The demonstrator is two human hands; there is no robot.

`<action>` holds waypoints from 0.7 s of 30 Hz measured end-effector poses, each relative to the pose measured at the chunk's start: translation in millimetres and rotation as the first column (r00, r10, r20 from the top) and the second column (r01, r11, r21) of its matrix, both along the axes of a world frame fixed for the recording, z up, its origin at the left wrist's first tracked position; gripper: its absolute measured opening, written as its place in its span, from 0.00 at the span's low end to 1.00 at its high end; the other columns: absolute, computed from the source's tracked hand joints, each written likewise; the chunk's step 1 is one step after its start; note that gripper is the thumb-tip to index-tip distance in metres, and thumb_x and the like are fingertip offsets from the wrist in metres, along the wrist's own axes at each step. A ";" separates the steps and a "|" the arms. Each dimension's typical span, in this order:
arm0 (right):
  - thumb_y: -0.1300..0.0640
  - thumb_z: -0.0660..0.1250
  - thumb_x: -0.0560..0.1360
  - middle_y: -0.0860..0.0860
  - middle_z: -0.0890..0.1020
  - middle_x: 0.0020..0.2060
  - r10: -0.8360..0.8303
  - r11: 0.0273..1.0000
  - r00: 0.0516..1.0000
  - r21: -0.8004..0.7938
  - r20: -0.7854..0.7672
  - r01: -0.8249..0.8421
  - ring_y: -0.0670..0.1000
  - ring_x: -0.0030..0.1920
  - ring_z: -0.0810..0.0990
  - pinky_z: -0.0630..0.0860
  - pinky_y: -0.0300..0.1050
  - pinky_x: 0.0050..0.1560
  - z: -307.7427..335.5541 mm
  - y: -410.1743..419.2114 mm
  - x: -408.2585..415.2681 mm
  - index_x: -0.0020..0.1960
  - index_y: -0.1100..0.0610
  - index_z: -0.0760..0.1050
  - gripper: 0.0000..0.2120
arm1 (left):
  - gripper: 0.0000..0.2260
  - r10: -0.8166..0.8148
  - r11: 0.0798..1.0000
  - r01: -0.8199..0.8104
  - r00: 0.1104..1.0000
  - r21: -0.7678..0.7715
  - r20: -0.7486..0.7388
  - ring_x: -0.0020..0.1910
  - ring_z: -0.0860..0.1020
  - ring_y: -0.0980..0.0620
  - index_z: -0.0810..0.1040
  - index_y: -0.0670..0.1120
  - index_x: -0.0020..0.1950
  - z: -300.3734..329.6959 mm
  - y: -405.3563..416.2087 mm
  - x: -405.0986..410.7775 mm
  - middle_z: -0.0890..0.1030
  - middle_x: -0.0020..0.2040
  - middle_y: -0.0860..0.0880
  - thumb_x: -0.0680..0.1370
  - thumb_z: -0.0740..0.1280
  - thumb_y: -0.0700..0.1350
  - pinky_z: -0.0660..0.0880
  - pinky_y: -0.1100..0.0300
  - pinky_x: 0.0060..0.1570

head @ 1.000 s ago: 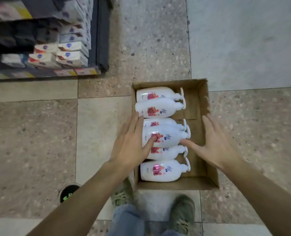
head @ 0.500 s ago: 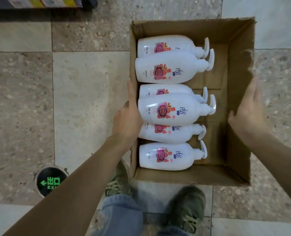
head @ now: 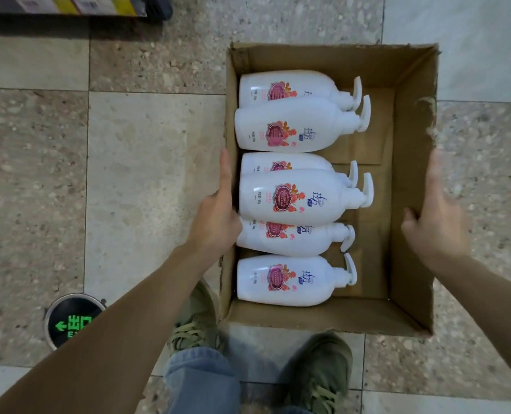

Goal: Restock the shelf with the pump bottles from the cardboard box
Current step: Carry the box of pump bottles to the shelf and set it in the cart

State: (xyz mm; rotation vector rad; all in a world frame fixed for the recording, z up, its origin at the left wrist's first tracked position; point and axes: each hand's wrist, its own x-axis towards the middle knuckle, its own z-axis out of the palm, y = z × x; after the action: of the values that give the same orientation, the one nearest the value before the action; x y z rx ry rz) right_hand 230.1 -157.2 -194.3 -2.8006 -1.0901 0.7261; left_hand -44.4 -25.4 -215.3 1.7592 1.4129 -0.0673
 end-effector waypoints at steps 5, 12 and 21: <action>0.67 0.66 0.75 0.57 0.75 0.33 0.002 0.997 1.000 0.075 -0.030 0.001 0.59 0.34 0.75 0.77 0.57 0.40 50.6 -1.8 4.1 0.79 0.43 0.38 0.48 | 0.43 0.012 1.000 -0.012 1.000 0.004 -0.002 0.28 0.75 0.49 0.31 0.59 0.75 55.8 5.1 -1.0 0.73 0.29 0.45 0.78 0.60 0.36 0.72 0.60 0.27; 0.66 0.66 0.75 0.56 0.74 0.30 0.003 0.991 1.000 0.131 -0.008 -0.002 0.48 0.27 0.69 0.69 0.47 0.35 238.5 4.0 30.3 0.79 0.43 0.40 0.47 | 0.44 -0.018 1.000 0.017 0.999 0.022 0.039 0.35 0.79 0.46 0.31 0.64 0.74 230.7 22.6 14.2 0.81 0.37 0.41 0.77 0.61 0.37 0.78 0.53 0.37; 0.67 0.66 0.74 0.55 0.74 0.34 -0.007 0.987 1.000 0.162 0.028 0.002 0.53 0.32 0.72 0.69 0.47 0.35 558.6 10.9 73.6 0.80 0.45 0.41 0.47 | 0.45 -0.125 0.984 0.112 0.988 0.136 0.095 0.55 0.78 0.44 0.34 0.65 0.75 551.0 46.0 64.6 0.79 0.61 0.44 0.74 0.62 0.37 0.74 0.55 0.49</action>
State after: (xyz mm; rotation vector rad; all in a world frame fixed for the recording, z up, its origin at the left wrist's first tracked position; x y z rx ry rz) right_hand 303.6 -146.3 364.3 -2.6836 -1.0941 0.5711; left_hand 20.3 20.5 335.7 1.9256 1.2616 0.0534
